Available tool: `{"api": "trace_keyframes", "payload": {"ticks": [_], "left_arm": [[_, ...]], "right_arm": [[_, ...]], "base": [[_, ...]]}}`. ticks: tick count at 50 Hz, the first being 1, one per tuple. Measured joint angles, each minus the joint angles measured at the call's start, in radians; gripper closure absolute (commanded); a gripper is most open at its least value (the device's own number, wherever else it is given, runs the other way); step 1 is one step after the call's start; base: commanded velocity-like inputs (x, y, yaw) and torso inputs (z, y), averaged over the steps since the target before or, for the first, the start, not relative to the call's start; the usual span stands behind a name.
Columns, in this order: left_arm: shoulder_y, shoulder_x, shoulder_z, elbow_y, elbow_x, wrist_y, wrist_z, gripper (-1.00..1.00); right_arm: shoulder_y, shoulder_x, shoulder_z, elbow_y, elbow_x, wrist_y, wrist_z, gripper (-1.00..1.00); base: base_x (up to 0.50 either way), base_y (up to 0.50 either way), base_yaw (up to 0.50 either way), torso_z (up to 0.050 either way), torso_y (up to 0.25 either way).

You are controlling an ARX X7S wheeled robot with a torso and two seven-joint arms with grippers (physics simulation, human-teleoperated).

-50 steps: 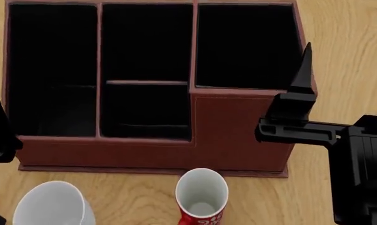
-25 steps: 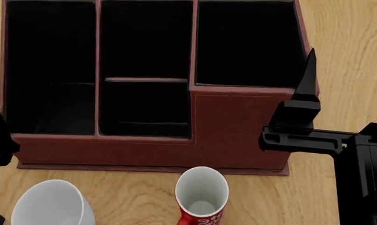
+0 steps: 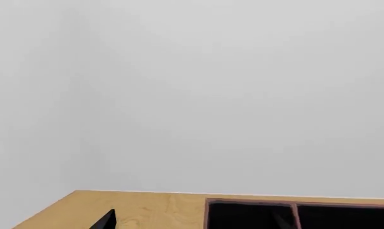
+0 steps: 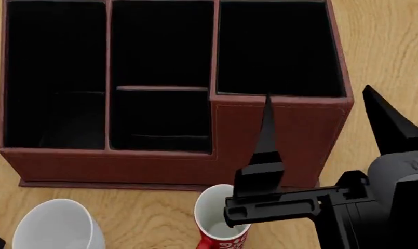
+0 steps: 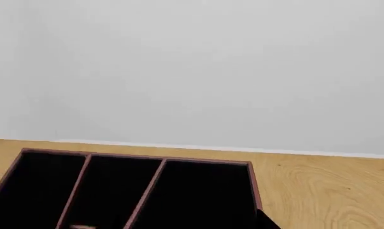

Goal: Pick up the white mug and place it to the right of the caddy.

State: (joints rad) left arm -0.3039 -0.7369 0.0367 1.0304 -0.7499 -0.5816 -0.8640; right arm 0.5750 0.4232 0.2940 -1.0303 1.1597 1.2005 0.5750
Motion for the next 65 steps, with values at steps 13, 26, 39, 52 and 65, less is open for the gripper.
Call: {"api": "trace_keyframes", "payload": {"ticks": [13, 26, 39, 52, 65], "left_arm": [[0.274, -0.555, 0.061, 0.012, -0.065, 0.526, -0.483, -1.00], [0.857, -0.566, -0.494, 0.015, -0.094, 0.637, -0.508, -1.00], [1.025, -0.514, -0.694, 0.016, -0.108, 0.649, -0.468, -1.00], [1.072, -0.447, -0.774, 0.017, -0.113, 0.638, -0.413, -1.00], [1.084, -0.428, -0.788, 0.017, -0.111, 0.640, -0.400, -1.00]], "right_arm": [[0.054, -0.008, -0.171, 0.023, 0.156, 0.047, 0.110, -1.00], [0.133, -0.042, -0.357, 0.101, 0.353, 0.121, 0.279, -1.00], [0.207, -0.060, -0.533, 0.174, 0.513, 0.166, 0.438, -1.00], [0.293, -0.076, -0.693, 0.265, 0.670, 0.148, 0.584, -1.00], [0.359, -0.095, -0.828, 0.360, 0.807, 0.092, 0.692, -1.00]], "base": [[0.00, 0.00, 0.00, 0.000, 0.000], [0.00, 0.00, 0.00, 0.000, 0.000], [0.00, 0.00, 0.00, 0.000, 0.000], [0.00, 0.00, 0.00, 0.000, 0.000], [0.00, 0.00, 0.00, 0.000, 0.000]]}}
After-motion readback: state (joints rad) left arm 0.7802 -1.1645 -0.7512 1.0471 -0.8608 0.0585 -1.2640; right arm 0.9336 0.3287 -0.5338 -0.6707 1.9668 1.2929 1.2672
